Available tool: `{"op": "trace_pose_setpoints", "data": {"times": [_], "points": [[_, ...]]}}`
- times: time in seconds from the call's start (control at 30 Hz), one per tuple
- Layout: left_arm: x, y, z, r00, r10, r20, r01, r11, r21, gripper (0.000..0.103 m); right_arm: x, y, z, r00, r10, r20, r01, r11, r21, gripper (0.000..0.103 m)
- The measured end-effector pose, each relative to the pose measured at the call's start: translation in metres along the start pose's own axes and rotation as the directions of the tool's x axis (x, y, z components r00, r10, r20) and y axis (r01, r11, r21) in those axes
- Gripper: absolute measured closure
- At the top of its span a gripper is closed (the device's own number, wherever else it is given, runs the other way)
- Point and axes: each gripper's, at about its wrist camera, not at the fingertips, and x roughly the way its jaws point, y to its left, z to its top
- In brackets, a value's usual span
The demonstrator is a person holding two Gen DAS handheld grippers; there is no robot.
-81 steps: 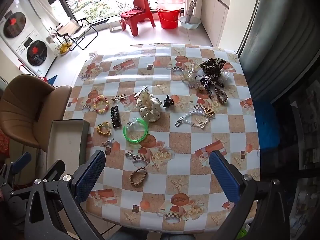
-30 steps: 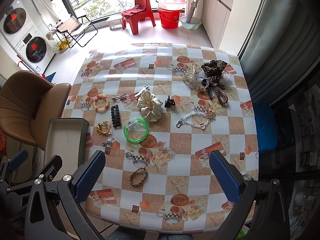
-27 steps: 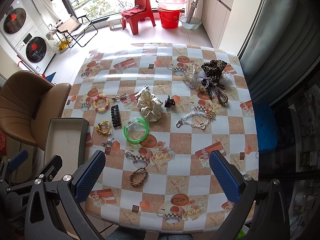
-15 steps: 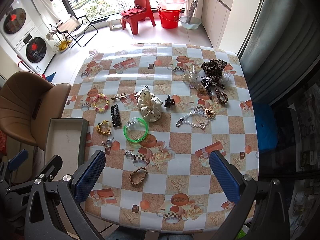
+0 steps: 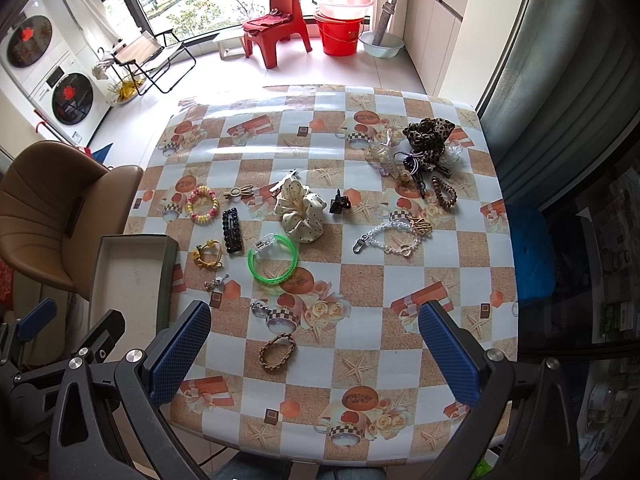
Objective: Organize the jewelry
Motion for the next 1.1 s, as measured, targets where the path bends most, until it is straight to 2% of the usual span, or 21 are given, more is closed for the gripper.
{"op": "trace_pose_setpoints", "data": {"times": [1.1], "points": [[0.0004, 0.0021, 0.0008, 1.0, 0.0, -0.006, 0.0, 1.0, -0.001, 0.0, 0.0032, -0.0026, 0.0008, 1.0, 0.0, -0.004, 0.0, 1.0, 0.001, 0.0]]}}
